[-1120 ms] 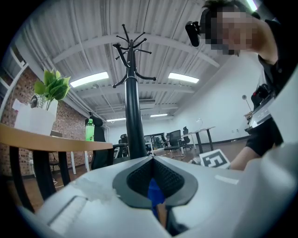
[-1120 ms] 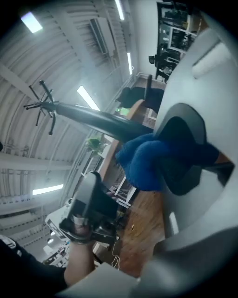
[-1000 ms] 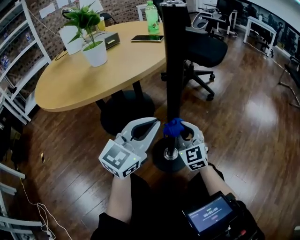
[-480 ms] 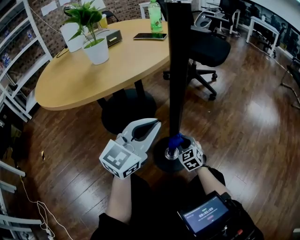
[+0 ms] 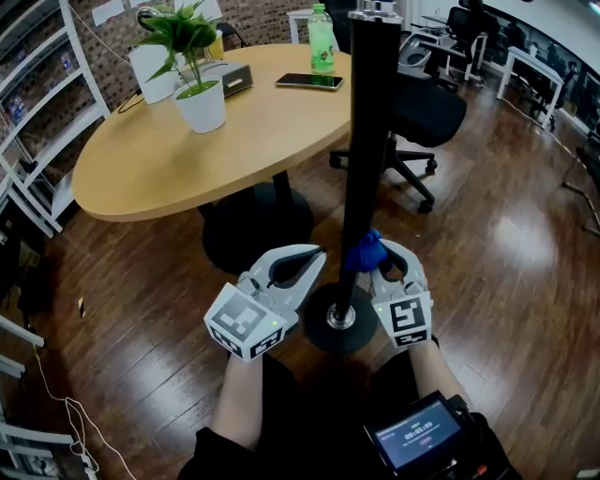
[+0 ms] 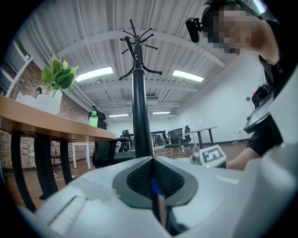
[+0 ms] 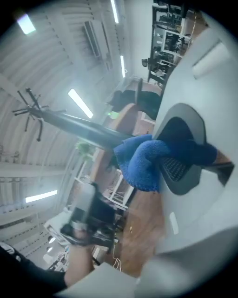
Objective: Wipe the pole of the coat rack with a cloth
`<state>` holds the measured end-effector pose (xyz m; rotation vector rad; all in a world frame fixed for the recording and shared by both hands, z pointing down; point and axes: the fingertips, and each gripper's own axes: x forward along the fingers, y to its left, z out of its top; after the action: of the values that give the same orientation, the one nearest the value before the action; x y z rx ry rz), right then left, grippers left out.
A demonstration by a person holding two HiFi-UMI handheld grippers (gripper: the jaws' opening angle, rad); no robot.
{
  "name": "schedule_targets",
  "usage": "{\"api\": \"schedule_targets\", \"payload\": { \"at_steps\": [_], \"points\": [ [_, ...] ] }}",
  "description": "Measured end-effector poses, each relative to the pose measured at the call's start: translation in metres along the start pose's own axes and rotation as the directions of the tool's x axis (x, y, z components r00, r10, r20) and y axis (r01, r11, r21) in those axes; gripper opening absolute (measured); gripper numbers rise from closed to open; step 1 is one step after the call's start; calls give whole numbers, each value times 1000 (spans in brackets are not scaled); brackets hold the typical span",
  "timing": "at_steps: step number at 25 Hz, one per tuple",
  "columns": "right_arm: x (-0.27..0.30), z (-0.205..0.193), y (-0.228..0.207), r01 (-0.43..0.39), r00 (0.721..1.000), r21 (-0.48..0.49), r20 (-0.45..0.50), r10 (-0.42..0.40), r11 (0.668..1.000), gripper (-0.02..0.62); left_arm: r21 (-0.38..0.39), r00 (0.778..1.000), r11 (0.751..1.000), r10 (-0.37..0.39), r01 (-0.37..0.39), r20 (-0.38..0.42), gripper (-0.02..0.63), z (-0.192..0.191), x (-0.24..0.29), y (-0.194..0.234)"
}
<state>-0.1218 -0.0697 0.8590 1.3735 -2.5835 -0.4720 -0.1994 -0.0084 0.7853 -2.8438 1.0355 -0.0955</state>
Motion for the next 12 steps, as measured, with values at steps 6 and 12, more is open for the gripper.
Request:
{"api": "schedule_targets", "payload": {
  "at_steps": [6, 12],
  "points": [
    [-9, 161, -58, 115, 933, -59, 348, -88, 992, 40, 19, 1000, 1000, -10, 9, 17, 0, 13, 1, -6],
    [-10, 252, -91, 127, 889, -176, 456, -34, 976, 38, 37, 998, 999, 7, -9, 60, 0, 37, -12, -4]
  ]
}}
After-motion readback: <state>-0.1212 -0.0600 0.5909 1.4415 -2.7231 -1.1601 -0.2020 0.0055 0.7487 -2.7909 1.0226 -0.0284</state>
